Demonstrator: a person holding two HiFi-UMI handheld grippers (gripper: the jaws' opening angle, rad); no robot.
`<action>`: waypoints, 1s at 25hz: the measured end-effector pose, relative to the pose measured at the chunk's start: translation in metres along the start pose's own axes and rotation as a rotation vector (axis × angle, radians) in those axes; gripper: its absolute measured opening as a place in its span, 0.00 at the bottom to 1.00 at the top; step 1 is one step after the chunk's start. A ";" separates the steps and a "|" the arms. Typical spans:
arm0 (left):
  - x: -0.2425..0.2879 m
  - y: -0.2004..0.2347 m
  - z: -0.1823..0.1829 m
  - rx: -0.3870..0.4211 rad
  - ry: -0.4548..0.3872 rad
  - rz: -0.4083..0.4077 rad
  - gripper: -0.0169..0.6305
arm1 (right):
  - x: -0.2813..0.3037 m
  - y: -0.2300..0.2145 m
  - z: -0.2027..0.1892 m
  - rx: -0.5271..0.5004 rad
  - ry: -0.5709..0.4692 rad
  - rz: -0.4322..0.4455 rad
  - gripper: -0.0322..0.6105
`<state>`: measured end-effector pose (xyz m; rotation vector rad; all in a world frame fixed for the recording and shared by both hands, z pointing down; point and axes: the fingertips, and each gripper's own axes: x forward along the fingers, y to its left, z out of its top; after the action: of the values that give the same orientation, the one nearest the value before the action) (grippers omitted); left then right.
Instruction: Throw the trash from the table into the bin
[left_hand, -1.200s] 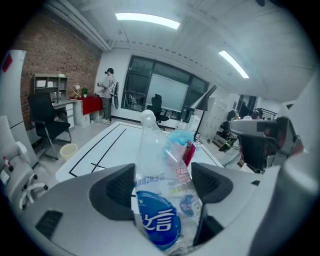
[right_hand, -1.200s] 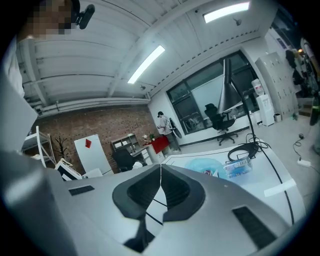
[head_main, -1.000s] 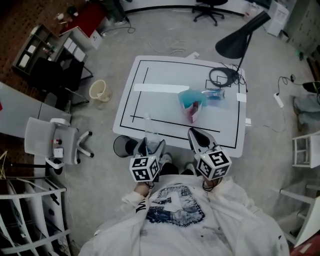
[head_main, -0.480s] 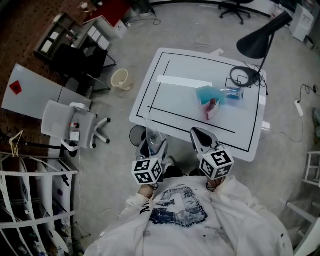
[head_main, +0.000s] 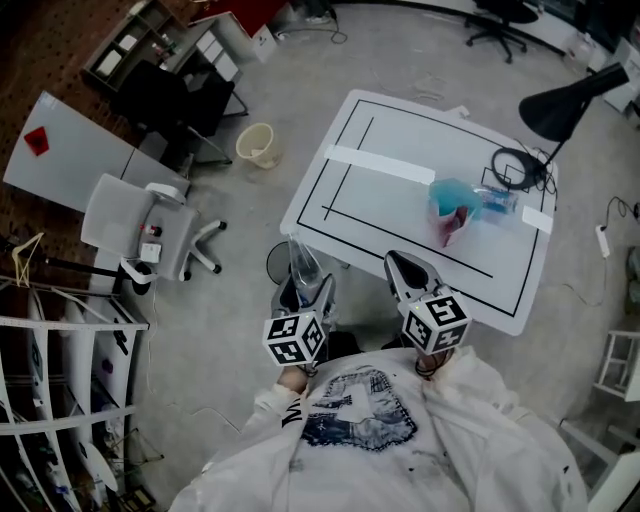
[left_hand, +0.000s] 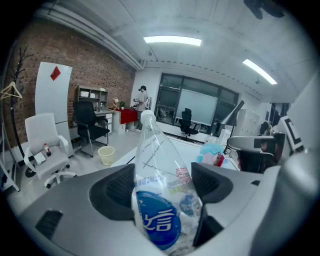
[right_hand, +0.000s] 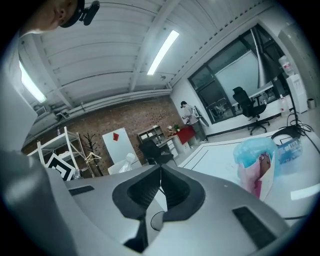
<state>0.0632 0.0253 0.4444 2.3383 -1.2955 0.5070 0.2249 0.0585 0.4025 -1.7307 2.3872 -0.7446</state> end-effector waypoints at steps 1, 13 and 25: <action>0.000 0.008 0.002 -0.007 -0.004 -0.003 0.57 | 0.007 0.004 -0.001 -0.005 0.005 -0.003 0.08; -0.013 0.143 0.023 -0.086 -0.034 -0.014 0.57 | 0.101 0.066 -0.005 -0.028 0.032 -0.078 0.08; -0.021 0.271 0.034 -0.103 -0.034 -0.035 0.57 | 0.200 0.166 -0.027 -0.078 0.080 -0.054 0.08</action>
<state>-0.1762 -0.1076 0.4539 2.2888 -1.2634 0.3821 0.0014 -0.0767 0.3926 -1.8355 2.4623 -0.7505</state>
